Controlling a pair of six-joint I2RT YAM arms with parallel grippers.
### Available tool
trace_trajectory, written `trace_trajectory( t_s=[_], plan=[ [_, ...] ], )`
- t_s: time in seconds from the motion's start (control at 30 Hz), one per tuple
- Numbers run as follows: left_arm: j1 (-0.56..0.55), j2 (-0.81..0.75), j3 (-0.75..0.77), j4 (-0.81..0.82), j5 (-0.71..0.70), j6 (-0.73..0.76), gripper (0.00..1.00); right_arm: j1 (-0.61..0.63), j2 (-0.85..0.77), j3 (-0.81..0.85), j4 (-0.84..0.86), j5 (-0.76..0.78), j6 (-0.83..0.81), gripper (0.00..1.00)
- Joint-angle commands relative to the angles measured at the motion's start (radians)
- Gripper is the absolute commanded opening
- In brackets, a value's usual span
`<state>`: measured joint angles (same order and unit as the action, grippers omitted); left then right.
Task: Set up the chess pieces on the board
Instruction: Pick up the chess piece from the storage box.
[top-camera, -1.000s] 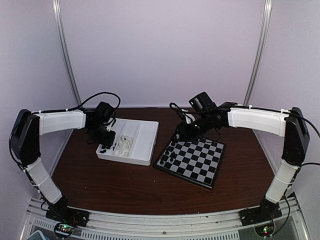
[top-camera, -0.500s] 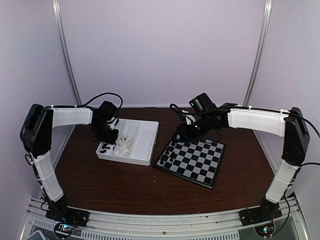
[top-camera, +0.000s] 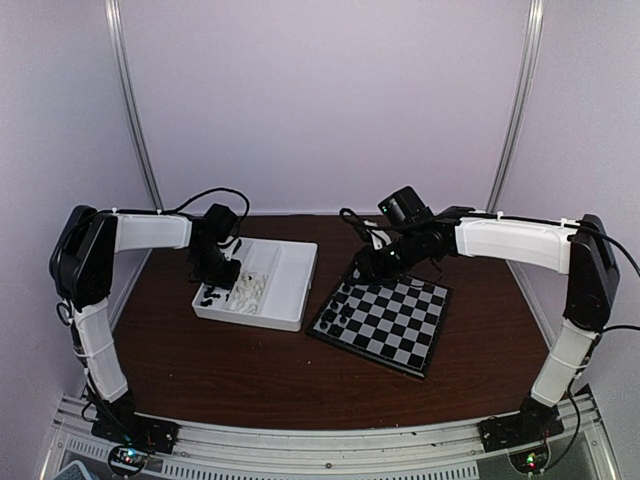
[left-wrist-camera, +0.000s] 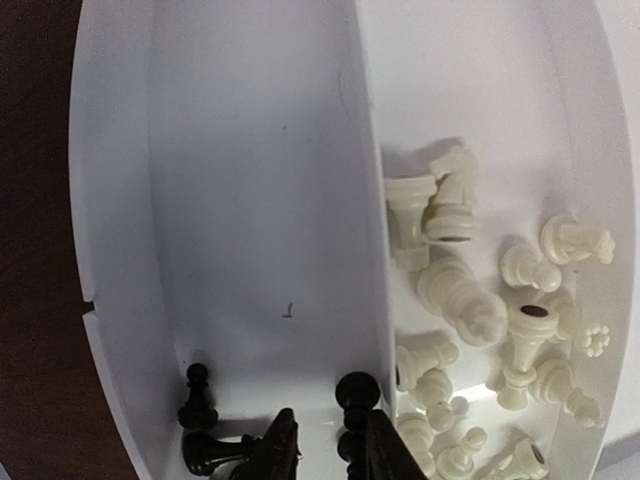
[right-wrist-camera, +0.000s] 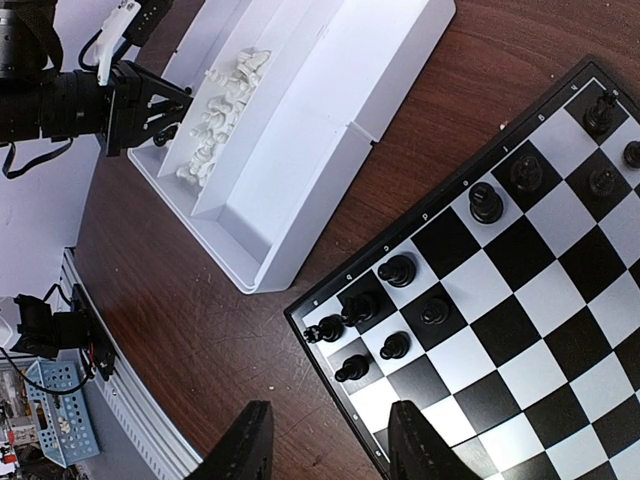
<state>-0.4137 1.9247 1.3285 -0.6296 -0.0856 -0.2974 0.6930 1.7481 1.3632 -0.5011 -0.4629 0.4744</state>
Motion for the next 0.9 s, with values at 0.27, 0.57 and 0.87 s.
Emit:
trace_trajectory(
  t_s=[0.27,0.57,0.87],
  plan=[
    [0.004,0.038,0.05,-0.006,0.048,0.014,0.08,-0.009,-0.013,-0.01,0.016,0.026,-0.01,0.42],
    [-0.001,-0.043,0.125,-0.131,0.081,0.03,0.06,-0.014,-0.015,-0.012,0.011,0.044,-0.018,0.41],
    [-0.168,-0.125,0.276,-0.235,0.064,0.032,0.09,-0.05,-0.057,-0.03,0.009,0.111,-0.03,0.4]
  ],
)
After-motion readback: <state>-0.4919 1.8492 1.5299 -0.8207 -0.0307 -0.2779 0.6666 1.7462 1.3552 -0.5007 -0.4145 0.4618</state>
